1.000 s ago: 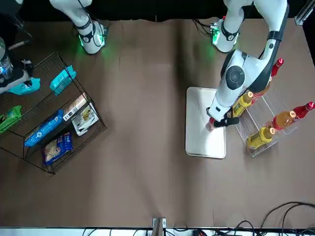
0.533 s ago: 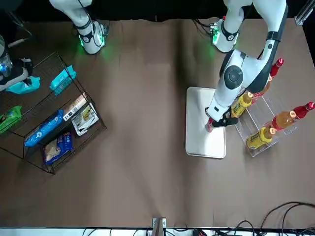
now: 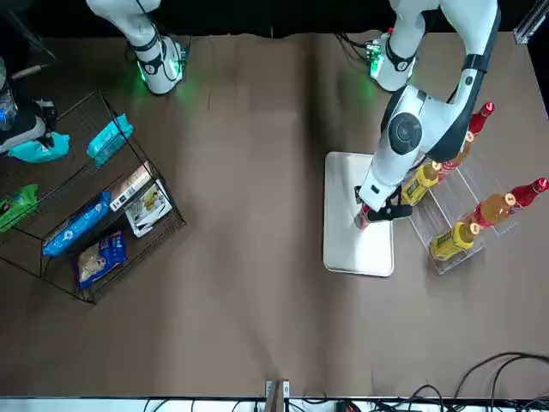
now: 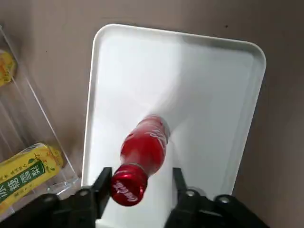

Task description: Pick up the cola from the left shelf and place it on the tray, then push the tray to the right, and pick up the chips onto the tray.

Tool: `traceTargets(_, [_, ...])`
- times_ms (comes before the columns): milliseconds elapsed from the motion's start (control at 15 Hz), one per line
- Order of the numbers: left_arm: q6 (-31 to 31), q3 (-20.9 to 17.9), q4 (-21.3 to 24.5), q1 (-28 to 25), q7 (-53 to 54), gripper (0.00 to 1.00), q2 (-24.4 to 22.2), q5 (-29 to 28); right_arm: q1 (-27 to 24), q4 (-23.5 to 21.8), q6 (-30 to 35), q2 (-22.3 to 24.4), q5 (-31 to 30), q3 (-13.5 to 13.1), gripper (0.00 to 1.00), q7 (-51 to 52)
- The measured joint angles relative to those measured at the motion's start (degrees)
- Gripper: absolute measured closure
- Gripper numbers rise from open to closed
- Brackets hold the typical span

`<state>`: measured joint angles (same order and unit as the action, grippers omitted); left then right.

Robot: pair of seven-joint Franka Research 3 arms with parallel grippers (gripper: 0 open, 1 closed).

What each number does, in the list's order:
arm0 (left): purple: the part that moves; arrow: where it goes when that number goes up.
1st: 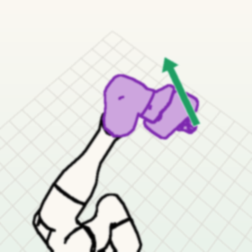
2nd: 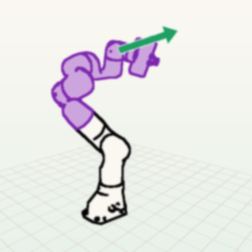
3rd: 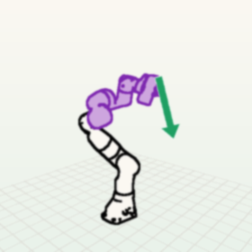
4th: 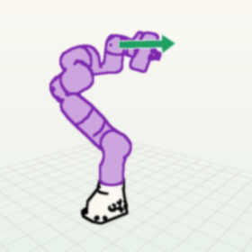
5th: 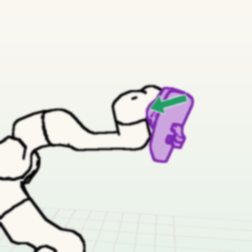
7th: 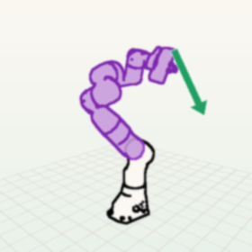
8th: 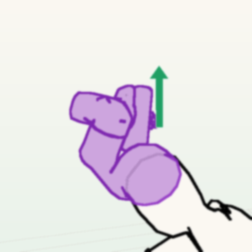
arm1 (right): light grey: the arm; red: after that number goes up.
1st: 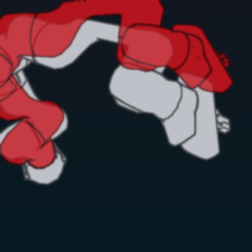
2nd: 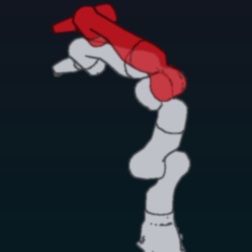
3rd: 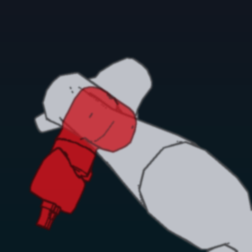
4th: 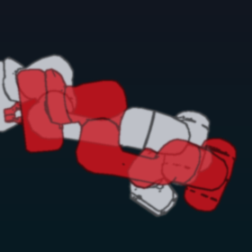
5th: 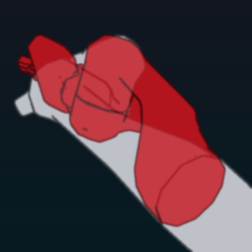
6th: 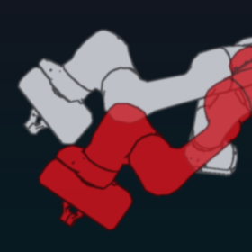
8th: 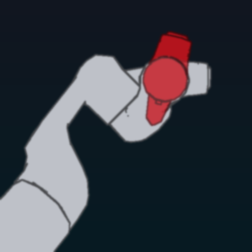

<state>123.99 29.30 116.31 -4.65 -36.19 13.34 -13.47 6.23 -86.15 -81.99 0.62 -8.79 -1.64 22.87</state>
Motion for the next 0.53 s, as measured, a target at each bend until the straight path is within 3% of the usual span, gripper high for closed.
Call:
traceTargets(267, [-0.37, -0.15, -2.28, -0.91, 0.09, 0.01, -0.01, -0.02, 1.84, 0.29, 0.92, 0.00, 0.51, 0.32, 0.96, -10.80])
traceTargets(533, [-5.12, -0.26, -7.74, -5.03, 5.63, 0.00, -0.13, -0.08, 2.69, 0.52, 1.15, 0.00, 4.04, 0.35, 0.96, -25.08])
